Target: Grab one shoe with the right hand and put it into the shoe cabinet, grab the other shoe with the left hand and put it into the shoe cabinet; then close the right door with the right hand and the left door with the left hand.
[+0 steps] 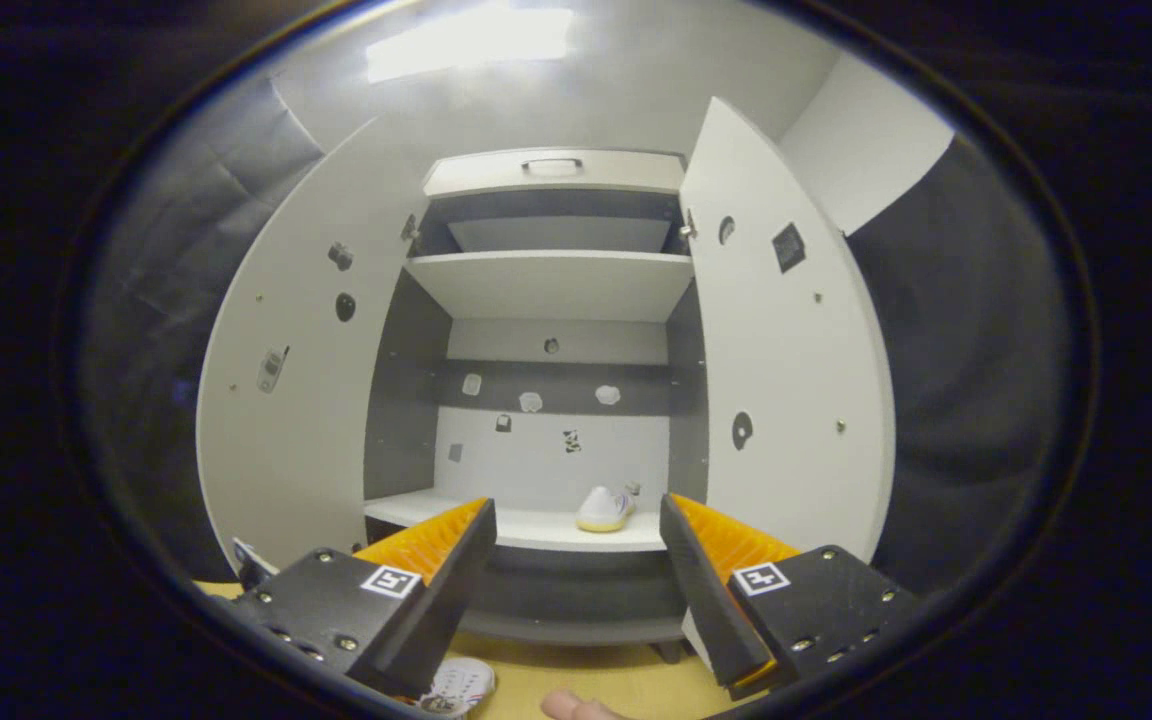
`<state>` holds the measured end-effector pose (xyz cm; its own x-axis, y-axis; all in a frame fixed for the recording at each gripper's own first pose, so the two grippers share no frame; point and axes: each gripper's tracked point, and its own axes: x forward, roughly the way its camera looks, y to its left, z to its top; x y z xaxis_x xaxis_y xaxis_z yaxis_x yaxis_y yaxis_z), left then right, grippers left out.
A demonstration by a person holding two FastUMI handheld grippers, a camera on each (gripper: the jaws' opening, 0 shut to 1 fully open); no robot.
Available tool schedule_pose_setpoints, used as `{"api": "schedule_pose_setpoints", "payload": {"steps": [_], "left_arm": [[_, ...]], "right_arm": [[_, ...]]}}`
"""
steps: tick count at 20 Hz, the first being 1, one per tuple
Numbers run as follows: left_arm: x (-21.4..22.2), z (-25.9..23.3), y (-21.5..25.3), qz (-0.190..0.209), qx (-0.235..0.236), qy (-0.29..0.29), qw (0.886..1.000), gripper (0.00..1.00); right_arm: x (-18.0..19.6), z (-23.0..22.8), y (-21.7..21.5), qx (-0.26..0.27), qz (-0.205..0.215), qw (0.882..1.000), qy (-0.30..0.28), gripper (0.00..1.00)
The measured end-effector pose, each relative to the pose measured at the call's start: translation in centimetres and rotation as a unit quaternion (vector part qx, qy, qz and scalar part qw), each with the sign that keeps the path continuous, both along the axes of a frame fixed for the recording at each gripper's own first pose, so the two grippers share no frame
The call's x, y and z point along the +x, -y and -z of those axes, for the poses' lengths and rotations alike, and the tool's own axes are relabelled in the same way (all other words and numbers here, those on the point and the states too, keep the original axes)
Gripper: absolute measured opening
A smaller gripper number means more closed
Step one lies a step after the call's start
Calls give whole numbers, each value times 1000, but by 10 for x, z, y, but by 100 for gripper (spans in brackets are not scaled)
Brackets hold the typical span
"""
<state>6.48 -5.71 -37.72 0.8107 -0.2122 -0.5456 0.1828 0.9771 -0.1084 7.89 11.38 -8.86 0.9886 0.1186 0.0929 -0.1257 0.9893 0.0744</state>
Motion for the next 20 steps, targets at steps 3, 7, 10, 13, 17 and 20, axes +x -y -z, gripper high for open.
{"api": "schedule_pose_setpoints", "payload": {"steps": [3,7,10,13,17,20], "left_arm": [[-2,27,4,10,16,-37,999,98],[-9,59,18,26,11,-89,996,98],[-6,79,12,12,19,-117,993,95],[-6,90,13,11,5,-149,989,83],[-7,86,25,40,10,-141,989,28],[-4,72,20,21,20,-127,991,4]], "right_arm": [[-15,22,14,-4,12,1000,-22,98],[-22,45,21,11,13,999,-39,98],[-20,59,39,29,24,998,-53,98],[-19,65,68,31,61,996,-52,98],[-31,68,73,40,49,997,-52,98],[-38,70,84,24,61,996,-55,98]]}}
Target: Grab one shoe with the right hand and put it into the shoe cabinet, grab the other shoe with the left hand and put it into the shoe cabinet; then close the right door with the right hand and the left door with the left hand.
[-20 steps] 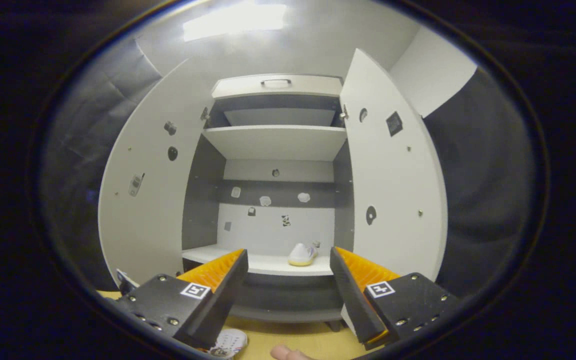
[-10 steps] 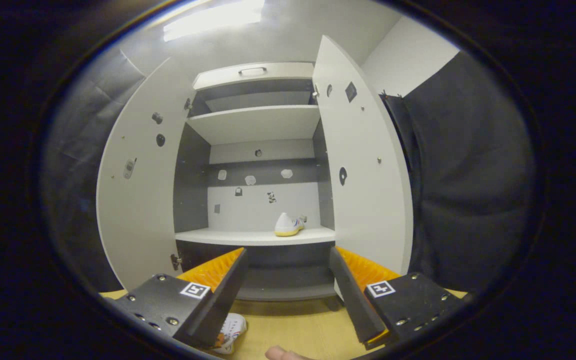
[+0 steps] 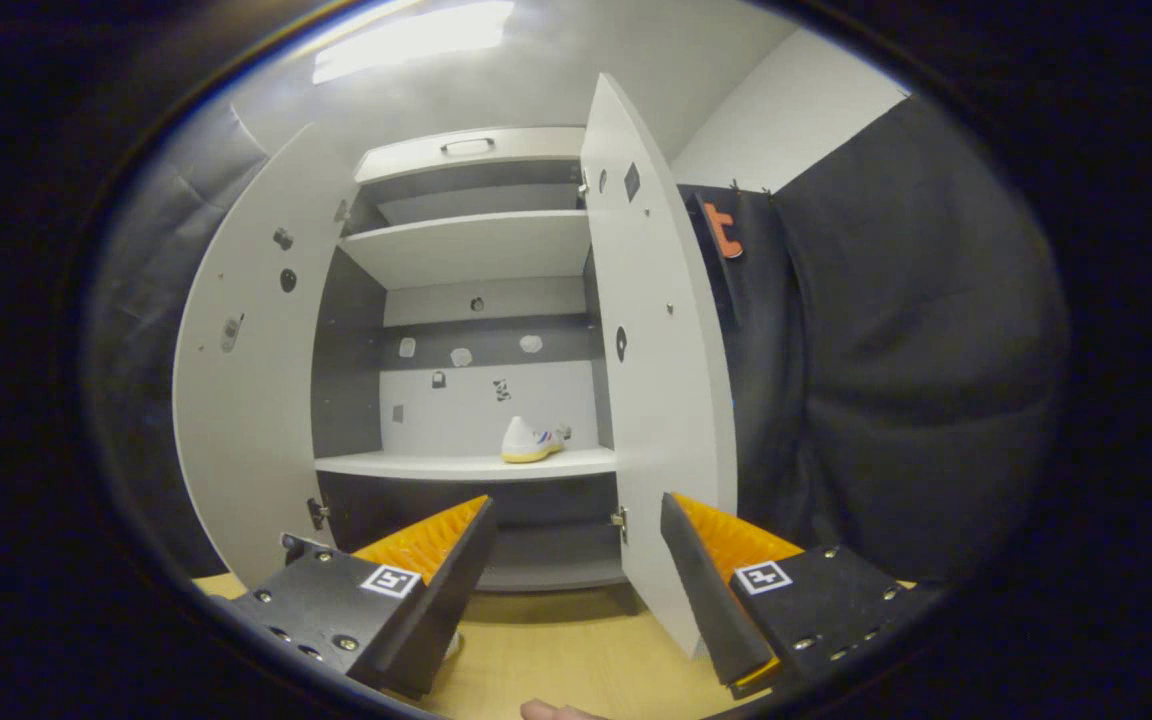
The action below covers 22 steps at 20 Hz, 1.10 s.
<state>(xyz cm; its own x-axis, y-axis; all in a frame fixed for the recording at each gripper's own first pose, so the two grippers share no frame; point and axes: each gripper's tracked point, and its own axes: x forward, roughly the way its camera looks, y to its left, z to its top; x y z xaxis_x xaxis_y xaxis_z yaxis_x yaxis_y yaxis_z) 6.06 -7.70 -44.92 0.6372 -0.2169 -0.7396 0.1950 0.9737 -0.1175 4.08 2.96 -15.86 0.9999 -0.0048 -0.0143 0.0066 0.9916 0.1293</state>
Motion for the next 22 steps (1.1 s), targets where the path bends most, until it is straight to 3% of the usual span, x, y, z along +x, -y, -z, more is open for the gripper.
{"api": "schedule_pose_setpoints", "payload": {"steps": [5,13,18,22], "left_arm": [[-14,-41,-4,2,-1,32,999,2],[-25,-155,-18,-2,21,124,992,2],[-22,-230,-19,-15,-32,163,986,2],[13,-297,-29,-31,-30,230,972,1]], "right_arm": [[-13,10,-2,-6,-11,1000,-17,98],[-30,38,-16,-31,-23,998,-45,98],[-43,31,-33,-15,-63,997,-43,98],[-51,27,-26,6,-58,997,-50,98]]}}
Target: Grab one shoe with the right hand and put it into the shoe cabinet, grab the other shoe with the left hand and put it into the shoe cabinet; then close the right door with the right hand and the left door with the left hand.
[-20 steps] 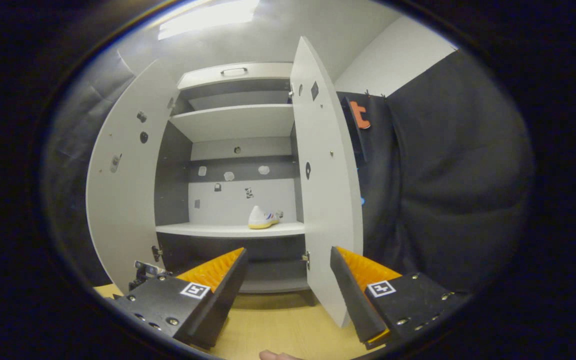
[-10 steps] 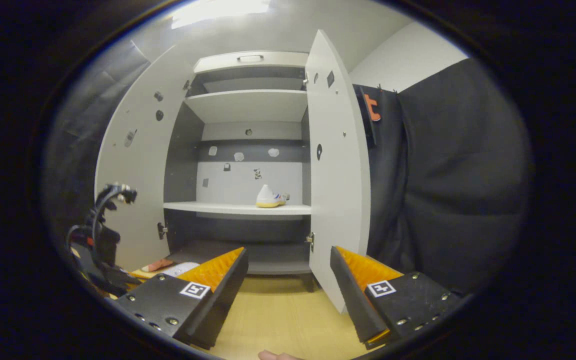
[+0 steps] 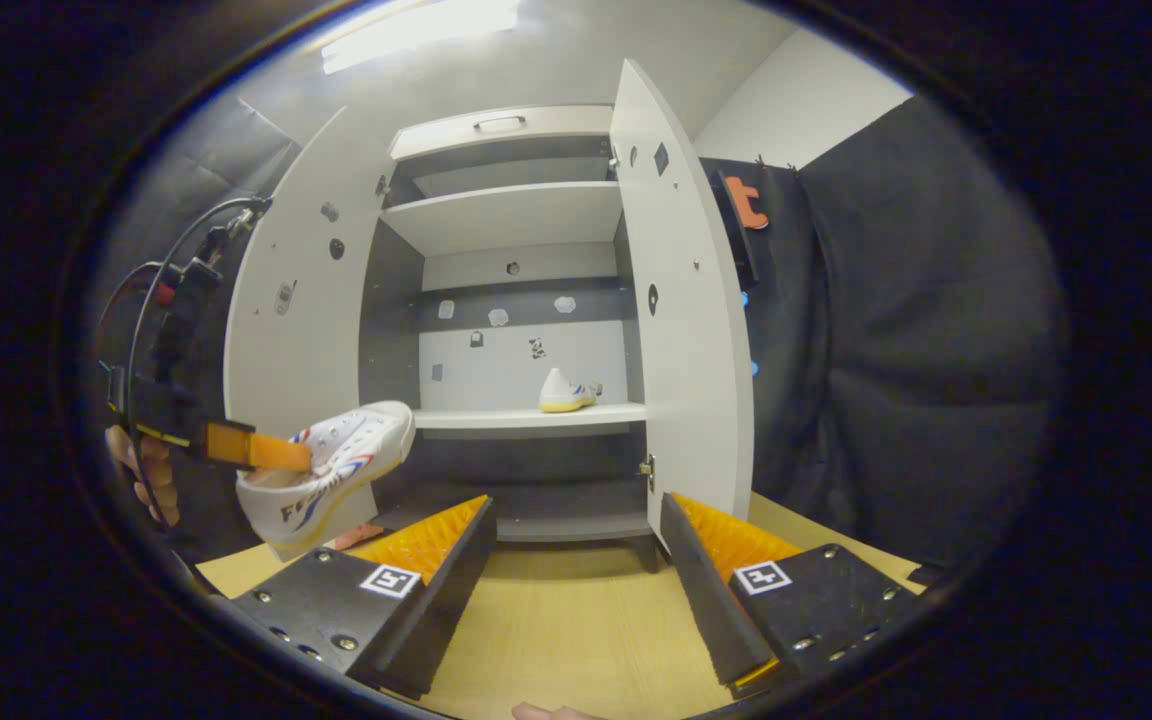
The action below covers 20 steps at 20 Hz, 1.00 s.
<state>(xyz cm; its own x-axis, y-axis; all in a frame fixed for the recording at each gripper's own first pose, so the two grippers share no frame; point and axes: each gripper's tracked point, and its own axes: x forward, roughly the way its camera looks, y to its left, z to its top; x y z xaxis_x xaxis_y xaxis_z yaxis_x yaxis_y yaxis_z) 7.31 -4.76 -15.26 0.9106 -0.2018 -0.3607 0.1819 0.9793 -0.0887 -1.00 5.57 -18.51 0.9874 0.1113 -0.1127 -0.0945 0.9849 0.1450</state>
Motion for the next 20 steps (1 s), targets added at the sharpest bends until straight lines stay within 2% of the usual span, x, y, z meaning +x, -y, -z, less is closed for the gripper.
{"api": "schedule_pose_setpoints", "payload": {"steps": [4,8,13,17,20], "left_arm": [[43,-38,3,-20,10,21,1000,2],[93,-77,20,-19,-33,40,998,2],[161,-119,21,-52,-12,73,996,1],[211,-127,32,-61,-11,69,996,2],[238,-98,40,-61,-10,41,997,2]], "right_arm": [[-11,-17,14,22,3,1000,13,98],[-22,-32,27,29,9,999,31,98],[-27,-44,40,49,16,998,43,98],[-29,-50,42,51,16,997,51,98],[-27,-54,39,52,13,997,59,98]]}}
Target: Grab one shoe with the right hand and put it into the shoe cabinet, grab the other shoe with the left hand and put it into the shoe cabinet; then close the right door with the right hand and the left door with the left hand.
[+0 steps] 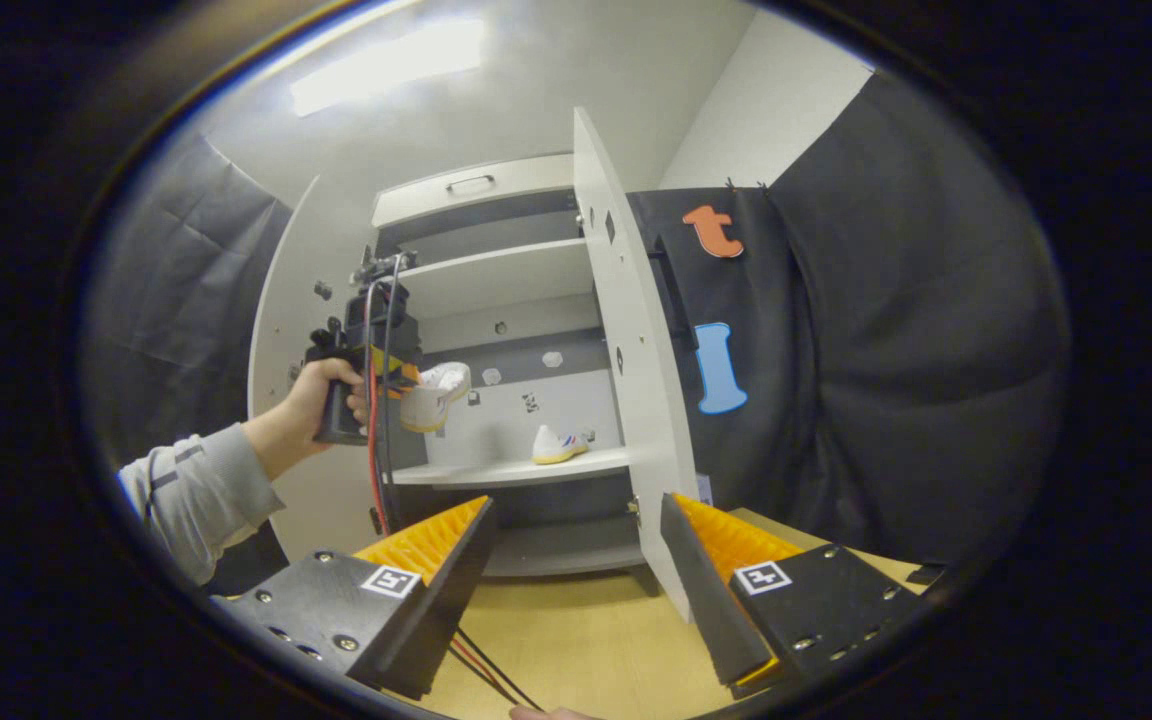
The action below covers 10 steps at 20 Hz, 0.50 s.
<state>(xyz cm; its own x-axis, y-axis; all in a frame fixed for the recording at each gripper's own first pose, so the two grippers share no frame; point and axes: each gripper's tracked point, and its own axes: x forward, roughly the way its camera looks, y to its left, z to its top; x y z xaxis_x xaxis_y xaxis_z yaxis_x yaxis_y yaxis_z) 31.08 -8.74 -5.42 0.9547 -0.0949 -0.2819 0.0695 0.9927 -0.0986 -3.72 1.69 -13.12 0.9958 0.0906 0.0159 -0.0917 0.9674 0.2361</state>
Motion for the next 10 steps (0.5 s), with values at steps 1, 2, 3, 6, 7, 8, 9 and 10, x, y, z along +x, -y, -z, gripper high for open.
{"api": "schedule_pose_setpoints", "payload": {"steps": [1,2,3,6,7,8,9,10], "left_arm": [[6,11,3,4,-1,-12,1000,2],[15,24,4,2,-11,-25,1000,2],[23,36,7,0,-18,-36,999,2],[47,56,0,-9,4,-49,999,3],[56,61,0,-12,14,-48,999,3],[66,68,0,-13,23,-51,998,3],[73,73,1,-10,32,-50,998,3],[85,82,1,-10,42,-54,998,3]], "right_arm": [[2,-1,-1,2,-1,1000,3,98],[3,0,-1,5,-2,1000,2,98],[5,4,-2,8,-4,1000,-1,98],[14,11,1,8,2,1000,-8,98],[15,14,3,5,6,1000,-12,98],[17,16,4,5,9,1000,-14,98],[20,18,3,5,9,1000,-16,98],[22,20,2,7,10,1000,-19,98]]}}
